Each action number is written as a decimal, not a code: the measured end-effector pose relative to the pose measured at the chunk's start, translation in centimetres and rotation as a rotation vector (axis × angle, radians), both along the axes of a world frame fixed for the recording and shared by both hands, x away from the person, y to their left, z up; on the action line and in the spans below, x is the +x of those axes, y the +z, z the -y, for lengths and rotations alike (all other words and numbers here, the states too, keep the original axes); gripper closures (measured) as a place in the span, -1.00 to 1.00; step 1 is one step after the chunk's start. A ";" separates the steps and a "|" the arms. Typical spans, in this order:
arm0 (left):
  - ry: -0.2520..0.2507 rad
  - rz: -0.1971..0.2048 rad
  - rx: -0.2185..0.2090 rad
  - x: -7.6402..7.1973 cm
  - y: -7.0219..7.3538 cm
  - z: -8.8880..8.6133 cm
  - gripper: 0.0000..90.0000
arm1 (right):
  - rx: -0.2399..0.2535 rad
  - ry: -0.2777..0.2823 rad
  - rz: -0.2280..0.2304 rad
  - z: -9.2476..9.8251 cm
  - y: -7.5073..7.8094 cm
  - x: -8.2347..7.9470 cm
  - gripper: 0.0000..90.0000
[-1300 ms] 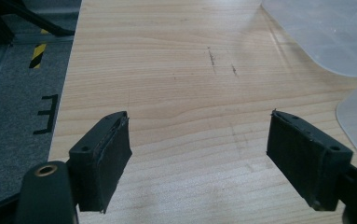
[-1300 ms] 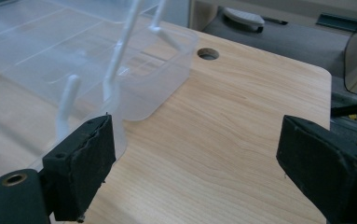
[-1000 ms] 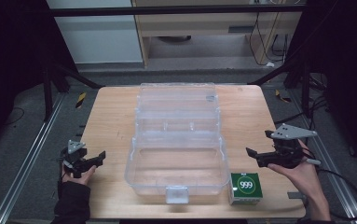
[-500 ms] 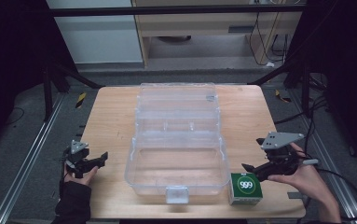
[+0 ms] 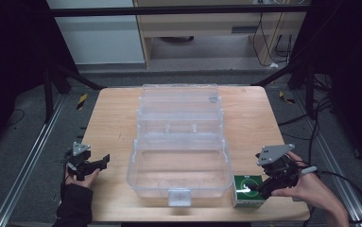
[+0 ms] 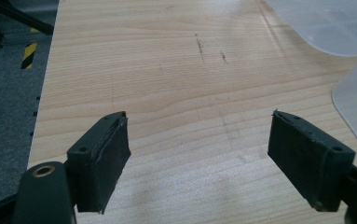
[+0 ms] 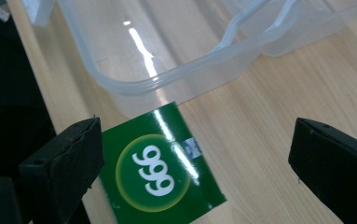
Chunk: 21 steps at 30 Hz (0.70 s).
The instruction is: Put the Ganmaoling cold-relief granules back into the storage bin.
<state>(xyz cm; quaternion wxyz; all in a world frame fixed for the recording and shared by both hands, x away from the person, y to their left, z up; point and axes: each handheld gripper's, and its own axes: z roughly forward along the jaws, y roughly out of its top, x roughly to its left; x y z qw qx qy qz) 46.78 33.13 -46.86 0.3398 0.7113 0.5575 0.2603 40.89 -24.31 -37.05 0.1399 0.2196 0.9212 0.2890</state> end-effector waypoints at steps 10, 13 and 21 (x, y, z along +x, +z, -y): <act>-0.003 -0.002 0.001 0.0 0.0 0.1 -0.56 | -0.075 0.056 -0.048 -0.8 -1.4 -0.3 -0.93; -0.004 -0.001 0.000 0.0 0.0 0.0 -0.56 | -0.085 0.056 -0.057 -0.8 -1.8 -0.3 -0.94; -0.004 -0.001 0.003 0.0 0.0 0.1 -0.56 | -0.111 0.071 -0.086 -1.2 -2.9 -0.5 -0.94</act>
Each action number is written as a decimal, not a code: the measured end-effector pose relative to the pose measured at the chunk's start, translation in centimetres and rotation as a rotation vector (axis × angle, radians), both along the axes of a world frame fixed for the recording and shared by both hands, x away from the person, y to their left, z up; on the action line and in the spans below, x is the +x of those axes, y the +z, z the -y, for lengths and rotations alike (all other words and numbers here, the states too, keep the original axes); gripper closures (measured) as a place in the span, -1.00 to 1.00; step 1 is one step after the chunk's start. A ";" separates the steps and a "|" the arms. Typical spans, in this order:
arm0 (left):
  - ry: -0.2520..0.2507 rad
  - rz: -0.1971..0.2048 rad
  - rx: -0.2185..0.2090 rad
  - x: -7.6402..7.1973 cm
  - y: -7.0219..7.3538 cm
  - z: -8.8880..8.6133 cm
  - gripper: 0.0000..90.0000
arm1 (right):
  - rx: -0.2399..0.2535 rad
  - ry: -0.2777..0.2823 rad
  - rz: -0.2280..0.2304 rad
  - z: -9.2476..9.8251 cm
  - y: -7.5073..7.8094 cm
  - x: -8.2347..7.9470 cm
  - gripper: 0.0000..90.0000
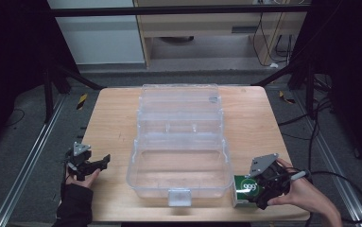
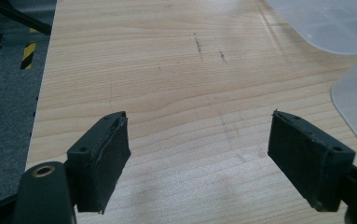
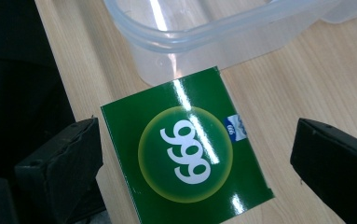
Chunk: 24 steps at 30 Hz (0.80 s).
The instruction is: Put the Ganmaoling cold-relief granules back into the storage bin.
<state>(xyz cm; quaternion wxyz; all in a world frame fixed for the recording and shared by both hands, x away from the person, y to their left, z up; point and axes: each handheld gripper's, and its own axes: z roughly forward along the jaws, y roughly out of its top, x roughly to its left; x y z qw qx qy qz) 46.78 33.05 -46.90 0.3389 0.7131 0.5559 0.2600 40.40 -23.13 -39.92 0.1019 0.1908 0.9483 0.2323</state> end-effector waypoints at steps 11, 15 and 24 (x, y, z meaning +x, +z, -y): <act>-0.001 -0.001 0.003 0.0 0.0 0.0 -0.56 | -0.055 0.026 -0.039 -0.5 -1.4 0.2 -0.94; 0.000 0.000 0.002 0.0 0.0 0.0 -0.56 | -0.086 0.041 -0.046 -0.8 -1.8 0.5 -0.95; -0.001 -0.001 0.003 0.0 -0.1 0.0 -0.56 | -0.127 0.079 -0.077 -1.4 -2.9 1.0 -0.94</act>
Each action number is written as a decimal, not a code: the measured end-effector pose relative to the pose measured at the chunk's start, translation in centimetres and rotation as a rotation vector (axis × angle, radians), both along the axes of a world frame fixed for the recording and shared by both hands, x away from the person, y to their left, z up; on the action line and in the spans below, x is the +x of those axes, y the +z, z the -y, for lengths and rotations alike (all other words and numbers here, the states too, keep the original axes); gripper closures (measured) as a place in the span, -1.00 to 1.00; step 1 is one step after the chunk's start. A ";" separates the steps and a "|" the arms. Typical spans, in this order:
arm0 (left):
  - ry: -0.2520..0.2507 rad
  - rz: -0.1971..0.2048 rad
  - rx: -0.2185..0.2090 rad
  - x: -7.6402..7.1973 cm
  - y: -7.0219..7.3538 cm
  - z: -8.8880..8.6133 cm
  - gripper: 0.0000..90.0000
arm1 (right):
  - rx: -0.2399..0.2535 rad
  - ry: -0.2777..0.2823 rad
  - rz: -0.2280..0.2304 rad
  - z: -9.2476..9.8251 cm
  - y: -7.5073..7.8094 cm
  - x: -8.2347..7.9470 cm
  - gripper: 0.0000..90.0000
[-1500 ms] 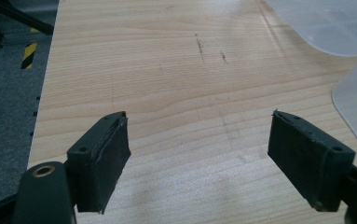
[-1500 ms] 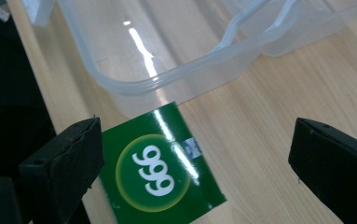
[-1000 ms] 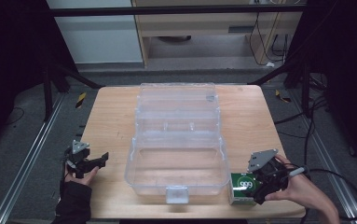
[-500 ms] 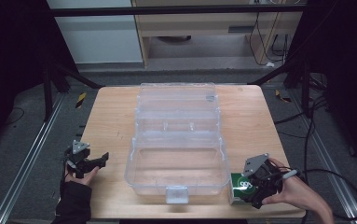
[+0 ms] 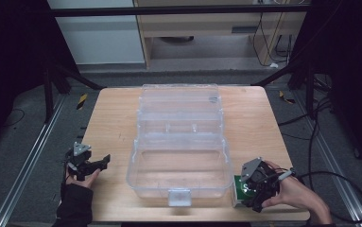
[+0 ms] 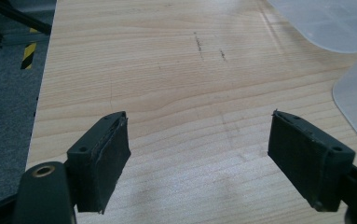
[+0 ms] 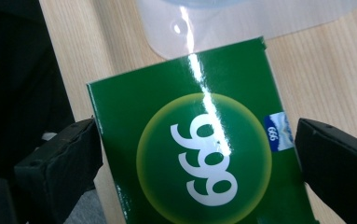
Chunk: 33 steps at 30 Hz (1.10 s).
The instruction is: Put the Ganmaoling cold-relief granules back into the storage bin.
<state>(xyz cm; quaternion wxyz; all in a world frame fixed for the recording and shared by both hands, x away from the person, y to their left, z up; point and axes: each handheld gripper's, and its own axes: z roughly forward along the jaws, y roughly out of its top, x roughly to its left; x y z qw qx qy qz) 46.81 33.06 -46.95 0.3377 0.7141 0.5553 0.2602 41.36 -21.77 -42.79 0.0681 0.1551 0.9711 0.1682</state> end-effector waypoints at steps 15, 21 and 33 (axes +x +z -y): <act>-0.002 -0.004 0.003 0.0 -0.1 0.1 -0.56 | -0.049 0.027 -0.031 -0.4 -1.3 0.5 -0.92; -0.002 -0.003 0.004 0.0 -0.1 0.1 -0.56 | -0.068 0.051 -0.038 -0.6 -1.7 0.7 -0.88; -0.003 -0.004 0.005 0.0 -0.1 0.1 -0.56 | -0.024 0.062 -0.062 0.4 -1.5 0.7 -0.66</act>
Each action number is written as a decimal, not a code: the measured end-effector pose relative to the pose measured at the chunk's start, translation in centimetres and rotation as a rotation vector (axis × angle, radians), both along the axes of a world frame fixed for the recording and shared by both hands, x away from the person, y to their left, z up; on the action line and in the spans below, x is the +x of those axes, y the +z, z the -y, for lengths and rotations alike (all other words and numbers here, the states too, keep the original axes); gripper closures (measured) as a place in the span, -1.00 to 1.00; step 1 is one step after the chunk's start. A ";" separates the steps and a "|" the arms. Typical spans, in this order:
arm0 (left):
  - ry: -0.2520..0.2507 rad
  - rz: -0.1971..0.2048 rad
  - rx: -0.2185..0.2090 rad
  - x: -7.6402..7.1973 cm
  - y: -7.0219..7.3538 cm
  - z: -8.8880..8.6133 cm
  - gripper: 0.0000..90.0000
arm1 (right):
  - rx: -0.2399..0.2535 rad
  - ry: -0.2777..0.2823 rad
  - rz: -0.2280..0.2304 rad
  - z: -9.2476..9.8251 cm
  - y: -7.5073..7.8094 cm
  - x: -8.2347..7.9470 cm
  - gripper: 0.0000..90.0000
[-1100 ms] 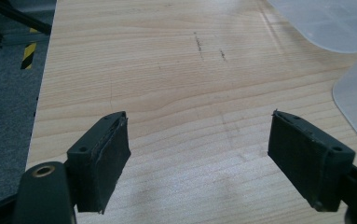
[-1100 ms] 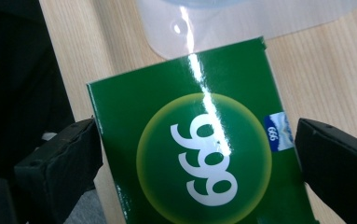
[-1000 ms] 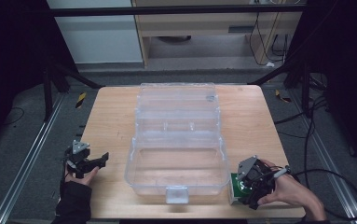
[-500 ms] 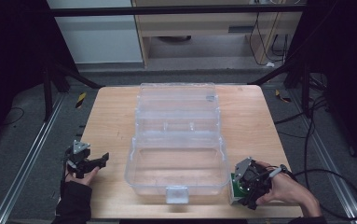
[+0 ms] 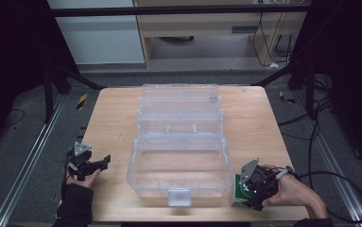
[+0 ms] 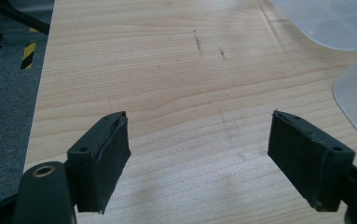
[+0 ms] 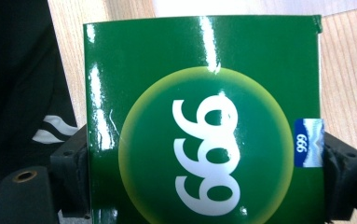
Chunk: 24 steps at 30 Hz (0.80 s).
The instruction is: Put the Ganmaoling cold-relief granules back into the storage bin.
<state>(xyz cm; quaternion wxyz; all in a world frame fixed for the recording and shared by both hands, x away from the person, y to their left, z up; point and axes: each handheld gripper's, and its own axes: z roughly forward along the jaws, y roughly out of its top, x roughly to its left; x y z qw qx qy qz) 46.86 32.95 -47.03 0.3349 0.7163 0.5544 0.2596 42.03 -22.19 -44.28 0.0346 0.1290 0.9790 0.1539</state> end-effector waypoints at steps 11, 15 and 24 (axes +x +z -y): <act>0.000 -0.001 0.000 0.0 0.0 0.0 -0.56 | 0.024 -0.013 -0.002 0.7 0.7 -0.5 -0.64; -0.001 -0.002 0.001 0.0 0.0 0.0 -0.56 | 0.034 -0.015 0.016 1.3 1.6 -1.0 -0.64; -0.001 -0.002 0.000 0.0 0.0 0.0 -0.56 | 0.078 -0.045 0.054 2.8 4.7 -1.7 -0.64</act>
